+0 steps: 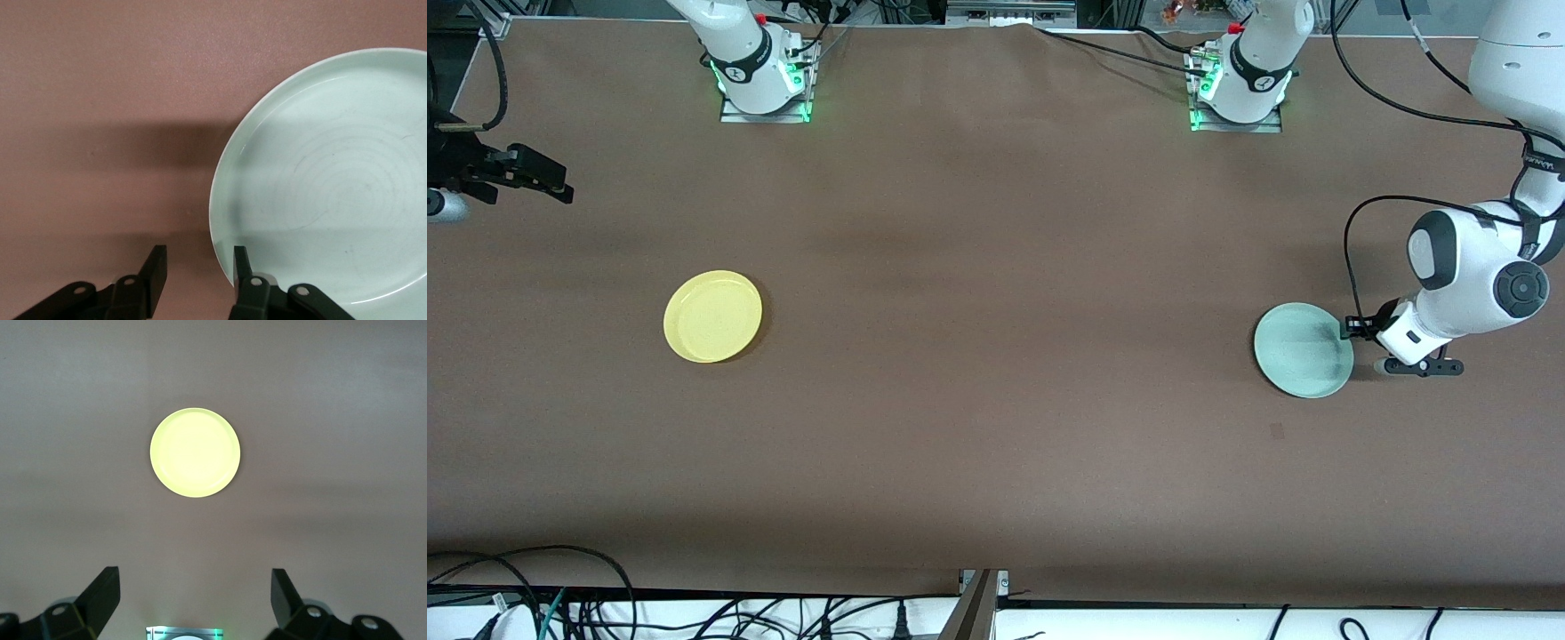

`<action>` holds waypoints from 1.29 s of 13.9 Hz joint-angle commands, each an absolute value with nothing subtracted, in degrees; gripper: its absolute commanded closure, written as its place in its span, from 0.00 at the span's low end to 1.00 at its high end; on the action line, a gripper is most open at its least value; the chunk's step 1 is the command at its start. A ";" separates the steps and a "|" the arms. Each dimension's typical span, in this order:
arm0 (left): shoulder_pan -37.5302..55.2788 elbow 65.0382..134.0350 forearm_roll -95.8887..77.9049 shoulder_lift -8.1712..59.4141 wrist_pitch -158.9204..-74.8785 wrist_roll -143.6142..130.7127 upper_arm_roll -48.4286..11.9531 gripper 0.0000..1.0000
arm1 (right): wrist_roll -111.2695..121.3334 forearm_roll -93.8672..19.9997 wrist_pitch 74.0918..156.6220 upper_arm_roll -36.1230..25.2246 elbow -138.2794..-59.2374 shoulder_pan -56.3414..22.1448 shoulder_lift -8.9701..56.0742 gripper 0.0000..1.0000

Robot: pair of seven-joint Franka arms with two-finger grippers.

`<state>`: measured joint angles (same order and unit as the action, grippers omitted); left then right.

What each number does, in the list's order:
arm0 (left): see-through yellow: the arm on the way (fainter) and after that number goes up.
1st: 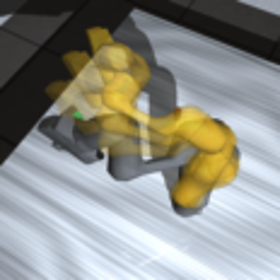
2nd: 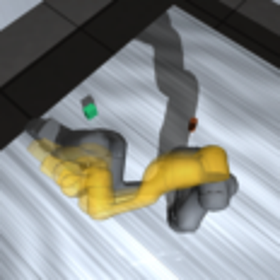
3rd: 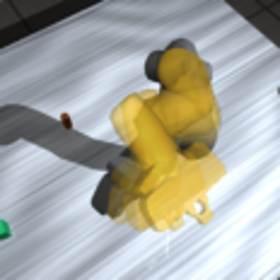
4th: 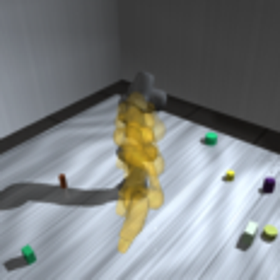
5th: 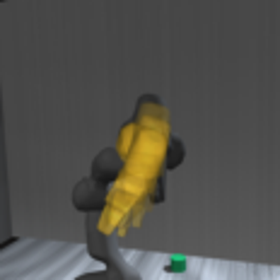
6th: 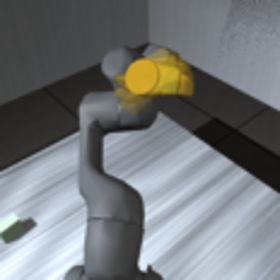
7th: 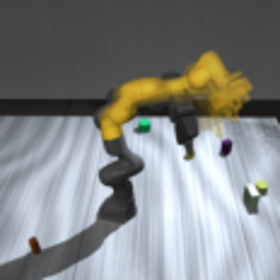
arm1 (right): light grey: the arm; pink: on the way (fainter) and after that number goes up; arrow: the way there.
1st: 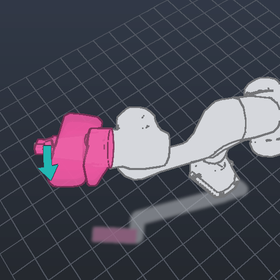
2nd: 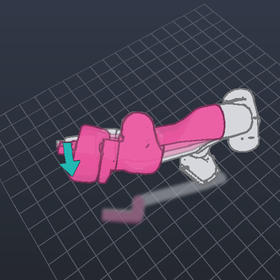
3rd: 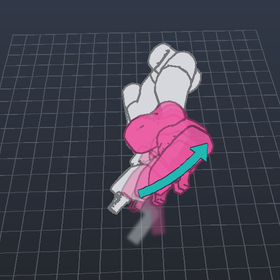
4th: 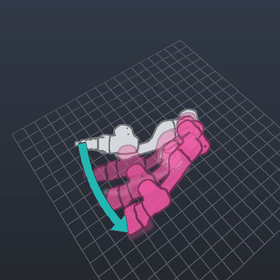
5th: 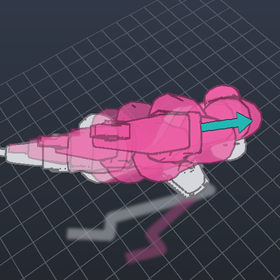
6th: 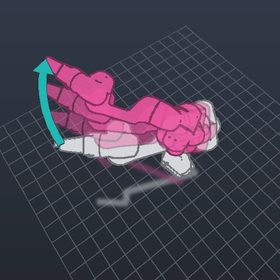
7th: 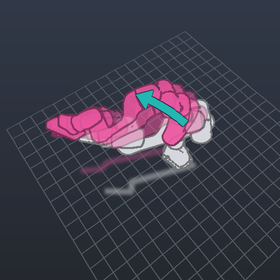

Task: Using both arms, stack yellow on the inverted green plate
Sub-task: 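Close the left gripper on the green plate rim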

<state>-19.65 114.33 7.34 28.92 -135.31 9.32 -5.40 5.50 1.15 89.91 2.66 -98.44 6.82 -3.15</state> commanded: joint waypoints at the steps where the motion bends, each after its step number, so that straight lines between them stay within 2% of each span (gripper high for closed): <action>1: -20.21 113.99 8.88 28.39 -133.94 9.93 -5.80 0.53 | 4.92 2.20 89.74 2.99 -97.65 7.12 -2.90 0.00; 8: -19.51 113.73 8.70 28.65 -133.94 7.29 -6.24 0.53 | 4.83 2.20 89.56 2.99 -97.65 7.12 -2.90 0.00; 12: -19.60 113.29 8.70 28.83 -133.86 7.38 -6.24 0.63 | 4.83 2.20 89.56 3.34 -97.65 7.03 -2.99 0.00; 18: -19.51 113.12 8.70 29.53 -133.95 6.68 -6.24 0.65 | 4.83 2.20 89.56 3.34 -97.65 7.03 -2.99 0.00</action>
